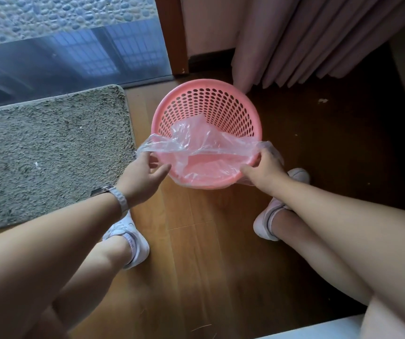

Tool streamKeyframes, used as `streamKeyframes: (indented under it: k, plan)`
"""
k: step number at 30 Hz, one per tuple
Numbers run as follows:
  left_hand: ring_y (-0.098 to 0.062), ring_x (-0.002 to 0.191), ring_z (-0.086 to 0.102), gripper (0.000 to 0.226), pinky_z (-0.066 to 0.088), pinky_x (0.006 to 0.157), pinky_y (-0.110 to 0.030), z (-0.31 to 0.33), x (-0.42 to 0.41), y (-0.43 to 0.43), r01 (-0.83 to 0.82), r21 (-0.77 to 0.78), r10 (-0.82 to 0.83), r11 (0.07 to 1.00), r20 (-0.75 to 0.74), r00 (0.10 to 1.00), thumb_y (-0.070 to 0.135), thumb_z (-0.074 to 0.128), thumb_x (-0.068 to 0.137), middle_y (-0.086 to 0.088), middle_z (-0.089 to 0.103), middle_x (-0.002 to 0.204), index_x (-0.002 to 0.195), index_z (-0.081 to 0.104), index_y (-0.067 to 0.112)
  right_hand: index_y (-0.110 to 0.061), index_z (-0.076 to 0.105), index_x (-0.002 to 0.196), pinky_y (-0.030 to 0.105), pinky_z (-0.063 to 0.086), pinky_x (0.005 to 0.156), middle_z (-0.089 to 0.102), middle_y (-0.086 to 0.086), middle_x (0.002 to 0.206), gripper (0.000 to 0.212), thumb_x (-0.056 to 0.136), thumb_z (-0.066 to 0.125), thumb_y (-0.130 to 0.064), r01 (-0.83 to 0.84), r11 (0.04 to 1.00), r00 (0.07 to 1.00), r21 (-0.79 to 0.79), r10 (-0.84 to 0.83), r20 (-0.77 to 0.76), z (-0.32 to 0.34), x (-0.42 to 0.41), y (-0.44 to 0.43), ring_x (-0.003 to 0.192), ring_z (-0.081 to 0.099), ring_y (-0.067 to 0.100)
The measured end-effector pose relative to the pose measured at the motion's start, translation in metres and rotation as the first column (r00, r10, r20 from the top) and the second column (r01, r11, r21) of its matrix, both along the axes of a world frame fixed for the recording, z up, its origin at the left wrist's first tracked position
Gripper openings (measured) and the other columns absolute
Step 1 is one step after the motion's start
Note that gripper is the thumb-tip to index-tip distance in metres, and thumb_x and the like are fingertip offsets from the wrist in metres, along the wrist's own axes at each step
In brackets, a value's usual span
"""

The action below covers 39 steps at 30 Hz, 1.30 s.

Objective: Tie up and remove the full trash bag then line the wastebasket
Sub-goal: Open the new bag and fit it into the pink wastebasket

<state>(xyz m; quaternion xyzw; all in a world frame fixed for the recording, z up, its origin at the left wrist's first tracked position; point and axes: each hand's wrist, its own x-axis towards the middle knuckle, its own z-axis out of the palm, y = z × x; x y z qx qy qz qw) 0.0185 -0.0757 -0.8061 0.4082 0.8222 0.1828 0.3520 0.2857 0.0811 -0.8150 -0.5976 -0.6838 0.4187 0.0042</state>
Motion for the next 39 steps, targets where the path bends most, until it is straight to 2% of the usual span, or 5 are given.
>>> streamKeyframes:
  k: [8,15,25,35,39]
  plan:
    - [-0.021,0.080,0.066,0.035,0.055,0.072,-0.036,0.004,0.000,0.028,-0.186,-0.016,0.187,0.982,0.010,0.982,0.053,0.050,0.085,0.002,0.069,0.087,0.096,0.063,0.022,-0.028,0.046,0.127,0.006,0.034,0.032,0.034,-0.020,0.085,0.055,0.078,0.066,-0.012,0.175,0.982,0.981,-0.069,-0.179,-0.070,0.002,-0.003,-0.003,0.070,0.047,0.000]
    - [-0.026,0.077,0.070,0.040,0.059,0.072,-0.047,0.013,-0.006,0.032,-0.257,-0.056,0.261,0.965,0.083,0.962,0.049,0.055,0.085,-0.006,0.073,0.081,0.086,0.072,0.012,-0.036,0.047,0.118,0.023,0.053,0.044,0.051,0.005,0.113,0.052,0.076,0.059,-0.009,0.043,0.976,0.988,-0.212,-0.073,-0.134,0.006,0.005,0.002,0.082,0.063,0.018]
    - [-0.030,0.064,0.058,0.047,0.047,0.059,-0.036,0.010,-0.012,0.021,0.019,-0.101,-0.045,0.995,-0.257,0.965,0.042,0.045,0.093,-0.010,0.061,0.062,0.062,0.057,0.008,-0.036,0.041,0.131,0.031,0.061,0.066,0.038,-0.001,0.132,0.070,0.067,0.059,-0.015,-0.123,0.970,0.988,-0.211,0.100,-0.114,0.007,0.013,0.002,0.103,0.057,0.020]
    - [-0.030,0.053,0.060,0.038,0.058,0.057,-0.059,-0.001,-0.022,0.027,-0.324,-0.068,0.331,0.944,0.237,0.913,0.028,0.042,0.088,-0.018,0.059,0.058,0.060,0.056,0.005,-0.039,0.050,0.118,0.007,0.046,0.051,0.055,-0.004,0.113,0.058,0.069,0.065,-0.012,-0.182,0.957,0.970,-0.225,0.138,-0.201,0.004,0.016,0.011,0.089,0.061,0.007]
    - [-0.022,0.047,0.059,0.056,0.057,0.049,-0.037,-0.008,-0.040,0.018,-0.175,-0.213,0.227,0.961,0.254,0.940,0.046,0.048,0.097,-0.014,0.064,0.058,0.069,0.064,0.000,-0.034,0.053,0.120,0.010,0.048,0.056,0.060,-0.011,0.107,0.053,0.070,0.064,-0.018,-0.202,0.949,0.974,-0.243,0.169,-0.150,-0.001,0.016,0.015,0.086,0.063,0.006]
